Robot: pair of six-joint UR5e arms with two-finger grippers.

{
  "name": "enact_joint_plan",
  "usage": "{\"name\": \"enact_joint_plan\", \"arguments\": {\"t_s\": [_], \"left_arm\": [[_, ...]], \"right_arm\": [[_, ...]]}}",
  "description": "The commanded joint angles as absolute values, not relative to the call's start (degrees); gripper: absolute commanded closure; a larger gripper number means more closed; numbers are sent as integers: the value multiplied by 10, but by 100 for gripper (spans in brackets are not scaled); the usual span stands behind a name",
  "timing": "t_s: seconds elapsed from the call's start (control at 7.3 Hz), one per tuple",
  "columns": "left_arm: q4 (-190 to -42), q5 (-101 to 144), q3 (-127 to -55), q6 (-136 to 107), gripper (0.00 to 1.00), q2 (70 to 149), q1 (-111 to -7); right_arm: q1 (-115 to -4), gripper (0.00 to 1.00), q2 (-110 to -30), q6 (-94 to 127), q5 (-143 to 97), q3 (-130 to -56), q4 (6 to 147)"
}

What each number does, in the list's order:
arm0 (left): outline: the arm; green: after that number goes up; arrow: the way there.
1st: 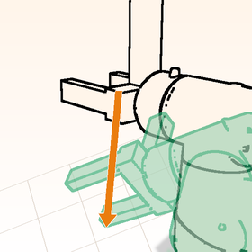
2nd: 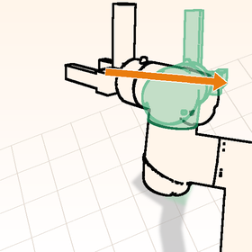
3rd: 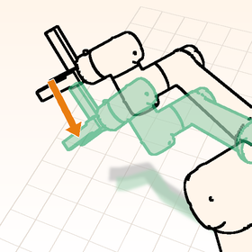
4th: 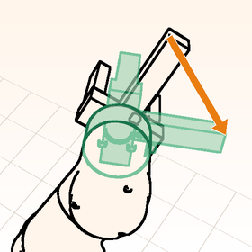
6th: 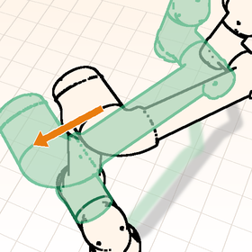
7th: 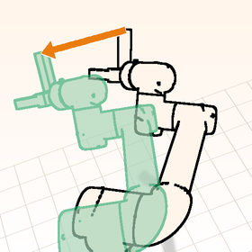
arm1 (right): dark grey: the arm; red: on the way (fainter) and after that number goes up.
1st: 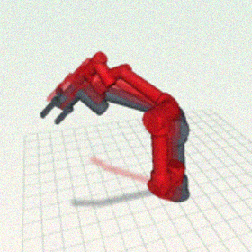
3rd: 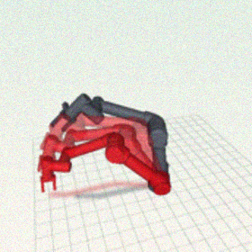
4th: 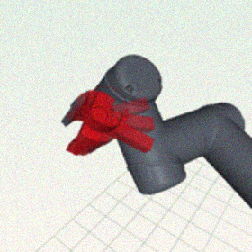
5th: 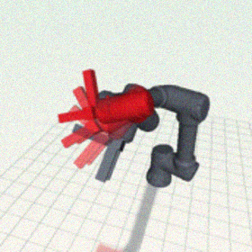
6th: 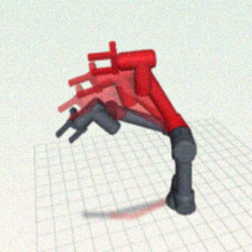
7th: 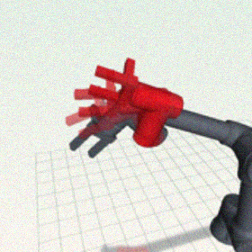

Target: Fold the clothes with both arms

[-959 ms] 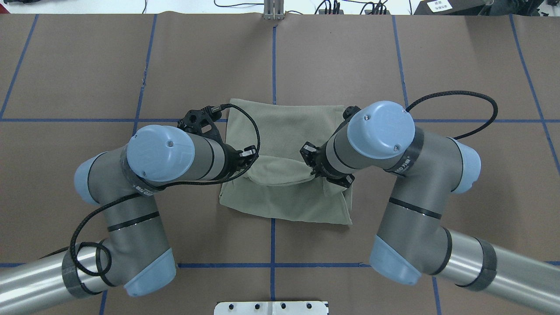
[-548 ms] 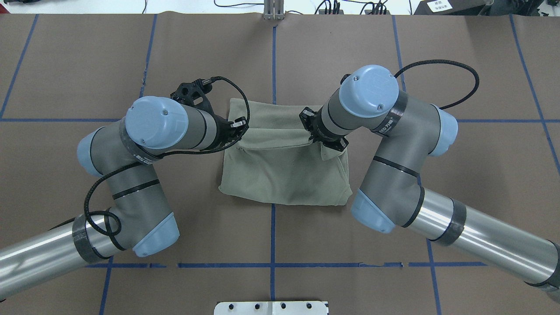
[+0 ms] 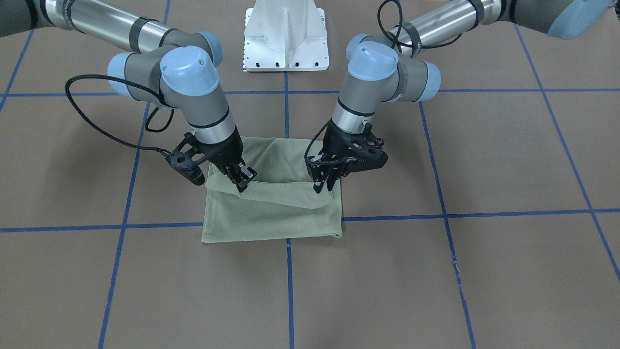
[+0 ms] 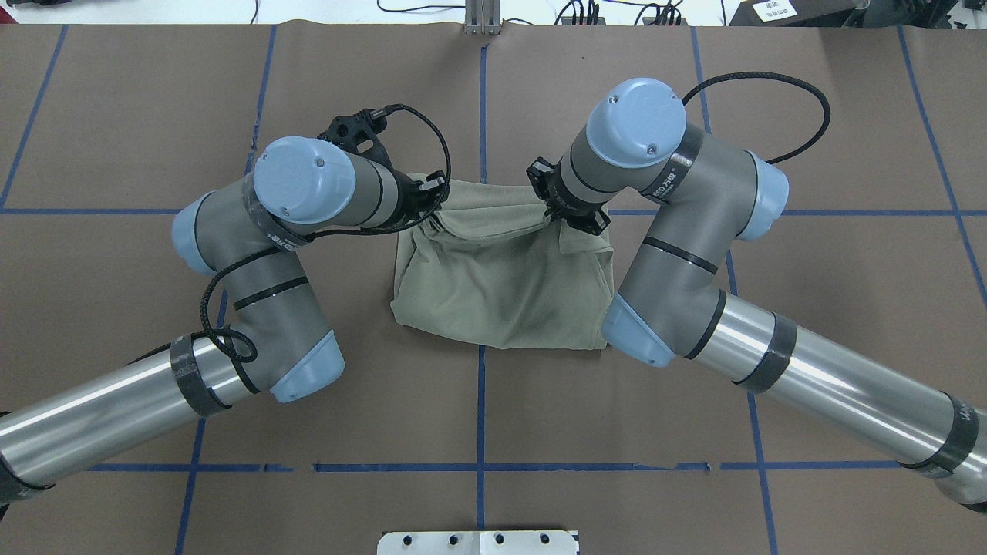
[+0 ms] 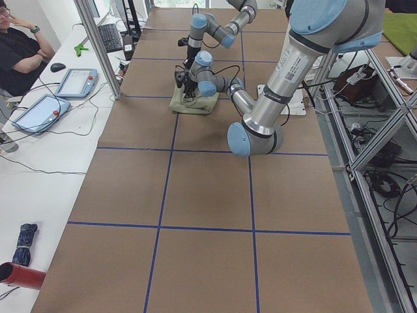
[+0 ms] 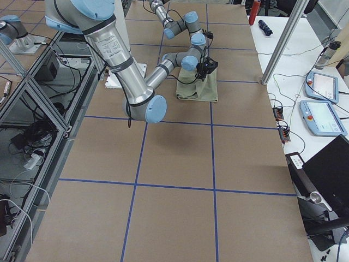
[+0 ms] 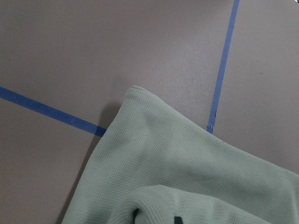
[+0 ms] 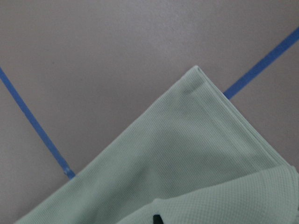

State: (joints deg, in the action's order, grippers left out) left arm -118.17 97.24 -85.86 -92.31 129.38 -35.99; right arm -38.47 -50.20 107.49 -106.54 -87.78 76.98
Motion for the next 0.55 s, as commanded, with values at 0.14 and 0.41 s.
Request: {"name": "enact_joint_plan", "arguments": {"t_s": [0.14,0.41], "left_arm": [[-1186,981,-789,-819,0,1310,-447],[-1184,1058,-793,-809,0,1303,-465]], "right_arm": [[-431,0,-477,1028,-1072,-784,734],[-434,0,-474,1000,-1130,-797,737]]}}
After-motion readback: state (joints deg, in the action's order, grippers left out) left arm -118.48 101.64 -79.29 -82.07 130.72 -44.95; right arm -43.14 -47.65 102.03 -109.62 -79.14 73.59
